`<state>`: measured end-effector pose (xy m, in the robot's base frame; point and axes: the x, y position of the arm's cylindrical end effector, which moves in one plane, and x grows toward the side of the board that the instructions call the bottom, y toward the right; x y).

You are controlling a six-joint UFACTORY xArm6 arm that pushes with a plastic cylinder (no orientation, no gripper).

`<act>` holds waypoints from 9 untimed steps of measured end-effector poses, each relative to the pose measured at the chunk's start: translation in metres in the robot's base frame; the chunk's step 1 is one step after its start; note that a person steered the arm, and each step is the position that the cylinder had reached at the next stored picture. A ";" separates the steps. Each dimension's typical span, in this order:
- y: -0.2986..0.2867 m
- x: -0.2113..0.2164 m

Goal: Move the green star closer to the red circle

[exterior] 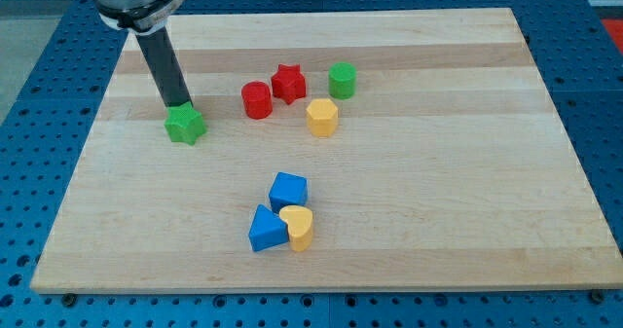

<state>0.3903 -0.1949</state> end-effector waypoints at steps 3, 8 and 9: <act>-0.024 0.035; 0.040 0.060; 0.040 0.107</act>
